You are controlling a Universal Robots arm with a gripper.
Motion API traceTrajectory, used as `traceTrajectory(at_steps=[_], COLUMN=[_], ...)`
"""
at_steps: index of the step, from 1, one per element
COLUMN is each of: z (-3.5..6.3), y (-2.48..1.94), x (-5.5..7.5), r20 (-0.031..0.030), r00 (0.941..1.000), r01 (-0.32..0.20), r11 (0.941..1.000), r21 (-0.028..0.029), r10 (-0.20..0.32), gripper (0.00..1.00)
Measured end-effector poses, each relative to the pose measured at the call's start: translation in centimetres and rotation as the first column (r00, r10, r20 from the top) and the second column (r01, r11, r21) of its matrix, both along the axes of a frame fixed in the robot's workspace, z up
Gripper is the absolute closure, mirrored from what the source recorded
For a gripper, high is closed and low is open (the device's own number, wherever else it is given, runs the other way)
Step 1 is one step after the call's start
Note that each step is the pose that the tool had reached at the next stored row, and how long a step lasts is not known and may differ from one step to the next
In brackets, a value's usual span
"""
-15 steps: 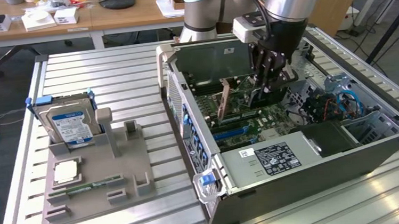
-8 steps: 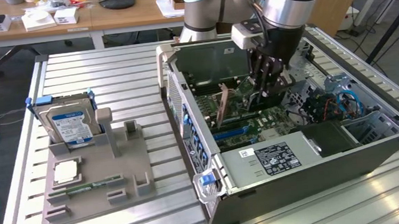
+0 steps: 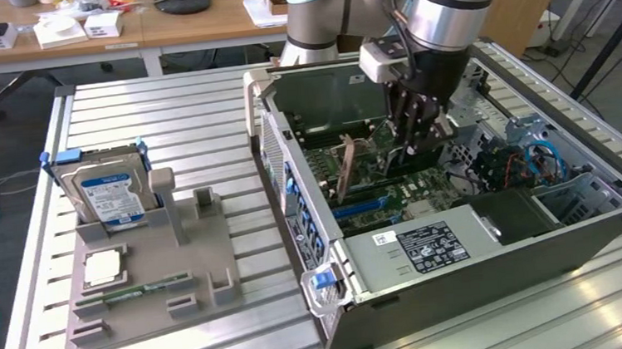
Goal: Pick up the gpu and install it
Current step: 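Insert the gpu into the slot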
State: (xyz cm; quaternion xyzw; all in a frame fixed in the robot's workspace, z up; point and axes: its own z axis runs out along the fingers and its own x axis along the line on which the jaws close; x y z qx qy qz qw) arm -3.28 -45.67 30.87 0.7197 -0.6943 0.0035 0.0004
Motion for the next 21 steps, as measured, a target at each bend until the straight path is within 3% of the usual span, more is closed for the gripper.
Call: traceTrajectory(at_steps=[8,21], z=[-0.7,-0.83], y=[0.0,0.0], x=[-0.05,-0.81], r20=[-0.0001,0.0], r00=[1.0,1.0], r01=[0.0,0.0], r11=[1.0,1.0], r21=[0.0,0.0001], r10=[0.0,0.0], gripper=[0.74,0.74])
